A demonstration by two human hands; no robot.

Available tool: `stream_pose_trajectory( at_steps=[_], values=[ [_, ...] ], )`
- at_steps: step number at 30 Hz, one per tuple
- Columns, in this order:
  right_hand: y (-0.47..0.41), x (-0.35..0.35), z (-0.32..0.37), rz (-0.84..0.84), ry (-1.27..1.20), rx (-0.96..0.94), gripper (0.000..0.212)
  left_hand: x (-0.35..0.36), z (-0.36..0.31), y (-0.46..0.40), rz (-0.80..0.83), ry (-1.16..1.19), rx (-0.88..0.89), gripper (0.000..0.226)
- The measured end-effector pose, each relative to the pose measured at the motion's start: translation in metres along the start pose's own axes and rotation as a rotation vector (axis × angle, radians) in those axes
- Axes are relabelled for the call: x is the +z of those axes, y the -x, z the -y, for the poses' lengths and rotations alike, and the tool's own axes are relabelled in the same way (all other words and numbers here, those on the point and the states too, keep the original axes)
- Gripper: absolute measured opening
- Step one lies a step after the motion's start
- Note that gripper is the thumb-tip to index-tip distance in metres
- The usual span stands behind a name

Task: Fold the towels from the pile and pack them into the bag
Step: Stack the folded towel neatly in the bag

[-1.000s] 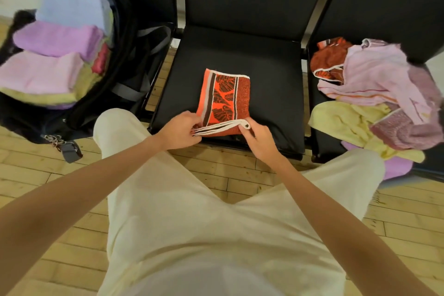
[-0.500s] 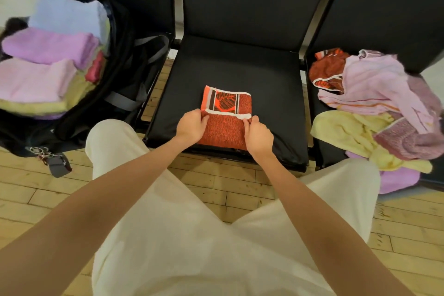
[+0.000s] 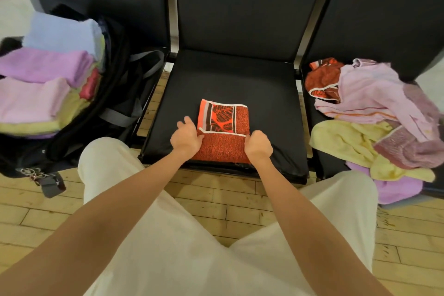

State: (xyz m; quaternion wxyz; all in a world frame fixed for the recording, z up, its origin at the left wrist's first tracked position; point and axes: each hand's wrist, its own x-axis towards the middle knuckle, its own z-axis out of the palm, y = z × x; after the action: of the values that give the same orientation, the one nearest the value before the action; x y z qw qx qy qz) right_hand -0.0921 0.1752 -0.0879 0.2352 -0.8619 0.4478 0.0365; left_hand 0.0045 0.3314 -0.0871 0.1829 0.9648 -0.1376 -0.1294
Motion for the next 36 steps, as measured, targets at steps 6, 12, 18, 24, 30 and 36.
stream_pose_trajectory(
  at_steps=[6, 12, 18, 24, 30, 36],
  values=[
    [0.008, -0.011, -0.013, -0.145, 0.023, -0.626, 0.033, -0.014, 0.01, 0.004, 0.086, -0.135, 0.672, 0.036],
    [0.013, -0.018, -0.029, 0.342, 0.203, -0.667, 0.074, -0.016, 0.025, 0.005, 0.43, -0.2, 0.618, 0.071],
    [0.006, -0.014, -0.029, 0.177, 0.164, -0.724, 0.042, -0.024, 0.021, -0.002, 0.323, -0.155, 0.629, 0.025],
    [0.015, -0.039, -0.042, 0.17, -0.351, -0.521, 0.015, -0.05, 0.016, 0.014, 0.354, 0.213, 0.519, 0.024],
    [0.013, -0.033, -0.037, 0.098, -0.734, -0.313, 0.008, -0.032, 0.01, 0.018, 0.15, 0.575, 0.258, 0.011],
    [-0.006, 0.0, -0.026, 0.048, -0.492, -0.143, 0.029, -0.005, 0.001, 0.017, 0.016, 0.665, -0.027, 0.049]
  ],
)
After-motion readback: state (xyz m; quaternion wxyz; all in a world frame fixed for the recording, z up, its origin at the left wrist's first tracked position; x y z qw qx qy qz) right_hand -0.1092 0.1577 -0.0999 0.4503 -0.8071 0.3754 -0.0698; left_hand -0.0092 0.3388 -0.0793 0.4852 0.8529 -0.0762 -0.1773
